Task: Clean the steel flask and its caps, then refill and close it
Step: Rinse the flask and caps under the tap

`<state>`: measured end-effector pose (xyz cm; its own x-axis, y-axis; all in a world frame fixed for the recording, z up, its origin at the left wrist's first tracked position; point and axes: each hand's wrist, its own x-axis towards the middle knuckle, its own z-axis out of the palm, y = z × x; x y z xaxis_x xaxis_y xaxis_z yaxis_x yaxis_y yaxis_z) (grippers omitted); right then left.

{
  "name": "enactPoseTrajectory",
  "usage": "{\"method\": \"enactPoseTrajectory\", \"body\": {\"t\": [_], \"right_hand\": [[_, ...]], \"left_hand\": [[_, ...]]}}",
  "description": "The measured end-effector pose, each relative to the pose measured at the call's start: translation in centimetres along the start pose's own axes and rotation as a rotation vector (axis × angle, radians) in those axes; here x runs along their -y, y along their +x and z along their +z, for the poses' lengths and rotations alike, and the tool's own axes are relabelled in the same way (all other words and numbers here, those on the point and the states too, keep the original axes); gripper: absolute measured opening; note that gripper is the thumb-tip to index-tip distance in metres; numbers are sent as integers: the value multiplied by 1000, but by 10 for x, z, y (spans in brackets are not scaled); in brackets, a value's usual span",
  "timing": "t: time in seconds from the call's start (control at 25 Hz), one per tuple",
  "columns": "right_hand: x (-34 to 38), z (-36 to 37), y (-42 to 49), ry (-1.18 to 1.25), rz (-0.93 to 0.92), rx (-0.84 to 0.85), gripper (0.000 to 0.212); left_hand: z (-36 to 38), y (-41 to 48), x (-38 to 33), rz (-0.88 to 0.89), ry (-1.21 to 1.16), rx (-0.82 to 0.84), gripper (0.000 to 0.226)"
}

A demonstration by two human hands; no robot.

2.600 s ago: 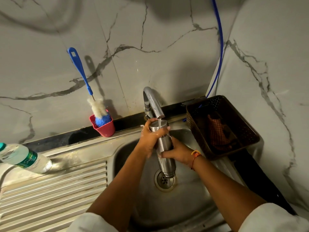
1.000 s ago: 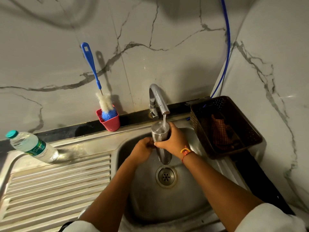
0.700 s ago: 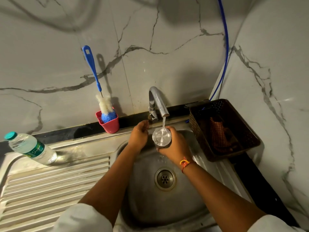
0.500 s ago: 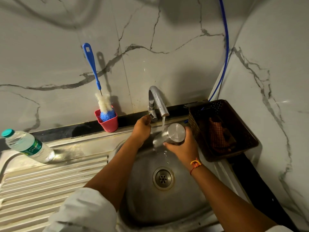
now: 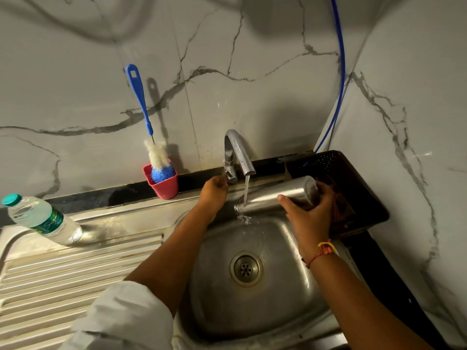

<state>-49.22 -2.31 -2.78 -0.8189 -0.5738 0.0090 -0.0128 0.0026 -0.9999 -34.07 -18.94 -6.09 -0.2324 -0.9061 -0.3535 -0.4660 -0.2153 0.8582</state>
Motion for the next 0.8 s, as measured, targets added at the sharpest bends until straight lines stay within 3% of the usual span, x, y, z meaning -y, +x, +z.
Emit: {"method": "enactPoseTrajectory", "body": {"t": [0.12, 0.2, 0.32, 0.56, 0.68, 0.8], "right_hand": [[-3, -5, -19, 199, 126, -51, 75], [-10, -7, -33, 287, 208, -61, 71], [-22, -12, -46, 402, 364, -69, 71], [-28, -7, -53, 451, 462, -43, 69], [-27, -6, -50, 431, 405, -31, 71], [-25, -8, -50, 318, 274, -4, 66]], "left_hand": [[20, -30, 8, -308, -284, 44, 29], [28, -42, 18, -473, -635, 108, 32], [25, -48, 27, -470, -1055, 133, 35], [10, -50, 33, -410, -1143, 117, 40], [10, -48, 36, -417, -1098, 117, 38], [7, -39, 32, -401, -890, 72, 34]]}}
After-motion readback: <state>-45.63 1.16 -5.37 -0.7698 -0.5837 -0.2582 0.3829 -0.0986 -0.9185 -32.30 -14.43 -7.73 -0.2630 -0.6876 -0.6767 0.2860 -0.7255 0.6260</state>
